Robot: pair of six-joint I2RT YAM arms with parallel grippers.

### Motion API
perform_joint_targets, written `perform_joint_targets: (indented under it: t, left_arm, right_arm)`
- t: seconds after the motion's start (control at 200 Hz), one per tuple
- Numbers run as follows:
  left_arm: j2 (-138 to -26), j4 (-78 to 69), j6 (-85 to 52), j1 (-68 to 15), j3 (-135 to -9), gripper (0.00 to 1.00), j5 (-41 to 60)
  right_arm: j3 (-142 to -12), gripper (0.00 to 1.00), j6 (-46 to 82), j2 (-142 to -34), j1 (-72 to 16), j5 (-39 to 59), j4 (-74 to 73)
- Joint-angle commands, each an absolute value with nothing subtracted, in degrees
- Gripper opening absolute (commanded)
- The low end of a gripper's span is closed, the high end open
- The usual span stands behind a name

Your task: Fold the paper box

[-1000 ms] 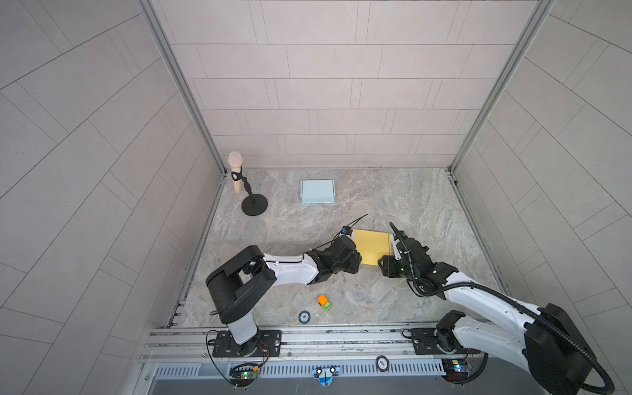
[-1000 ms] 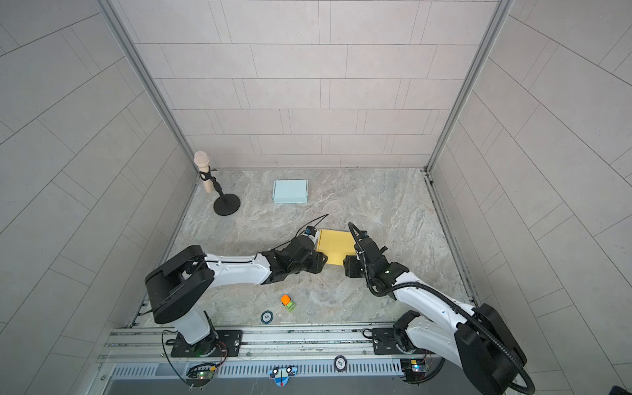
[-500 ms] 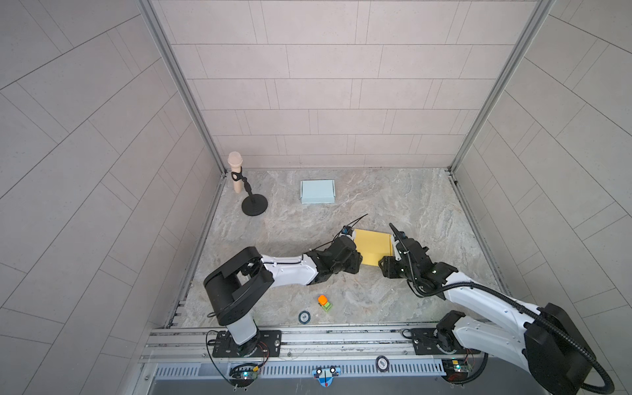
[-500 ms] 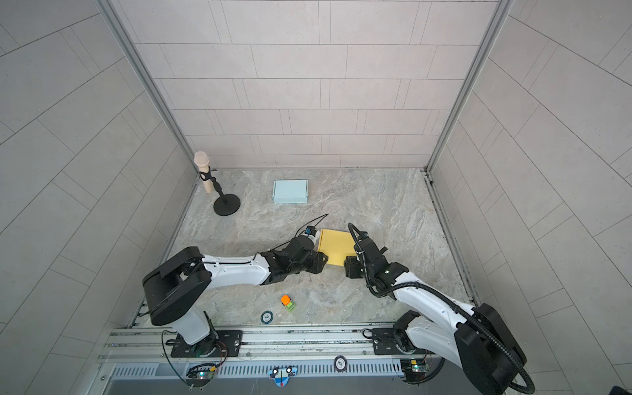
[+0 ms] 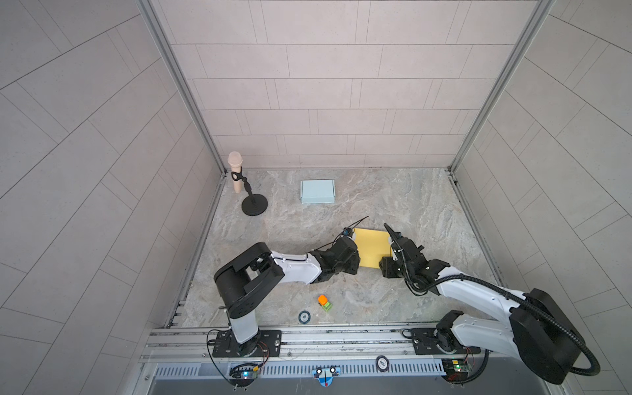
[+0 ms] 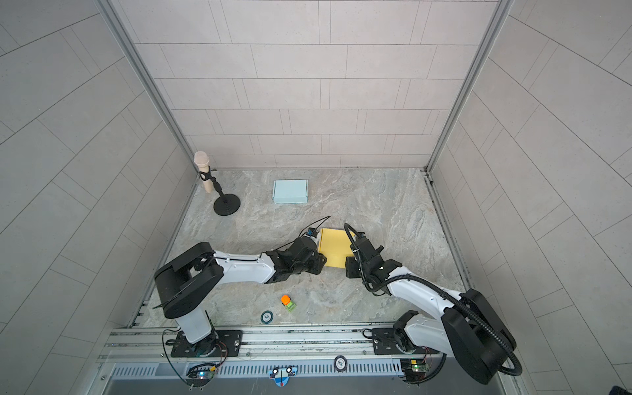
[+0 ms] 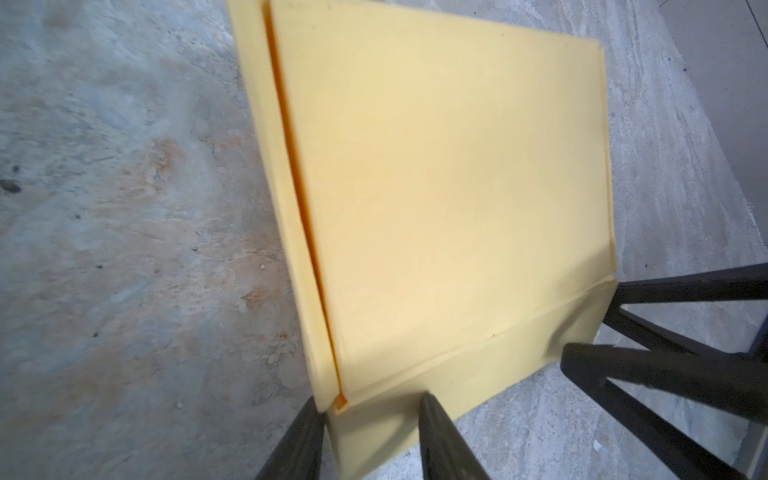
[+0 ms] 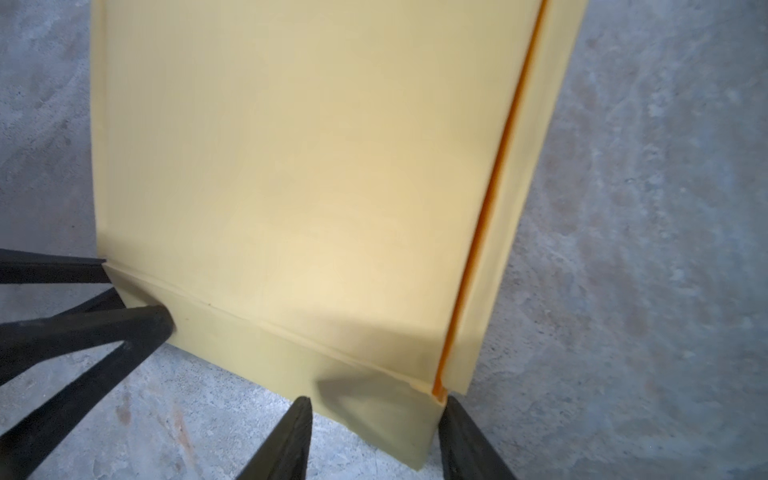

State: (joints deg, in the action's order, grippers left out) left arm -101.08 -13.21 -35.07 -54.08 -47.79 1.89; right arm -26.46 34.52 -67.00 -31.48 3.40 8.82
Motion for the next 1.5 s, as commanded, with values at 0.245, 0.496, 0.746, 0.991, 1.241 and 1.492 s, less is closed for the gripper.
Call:
perform_joint_targets:
  t: [0.245,0.496,0.746,0.991,1.241,1.492]
  left_arm:
    - [-101.79,-14.25,-34.65,-52.88,-48.14,0.4,1.01]
    - [-101.86,-14.22,-34.54,-52.56,-48.6,0.4,1.07]
    - [-101.88,-14.36,-34.55,-52.35,-48.5,0.4,1.06]
    - [-102.41,-14.67,-34.72,-52.32,-48.9,0.4,1.29]
    - [-103.0,-14.35,-34.63,-52.27,-49.81,0.4,1.32]
    - [-104.34,-14.51,-34.89,-51.72,-51.08,0.41,1.06]
  right_arm:
    - [-28.57,0.59,33.16,-64.32,-30.61,1.49,10.98]
    - [-28.19,0.62,32.81,-63.38,-28.81,1.93,11.77]
    - [-34.29,0.62,28.94,-61.33,-27.41,-2.02,18.13]
    - [-45.39,0.66,24.69,-71.47,-22.9,1.26,17.19]
    - [-55.45,0.7,20.76,-88.11,-21.15,4.09,15.55]
    - [-60.37,0.7,18.18,-98.88,-20.22,7.95,16.78]
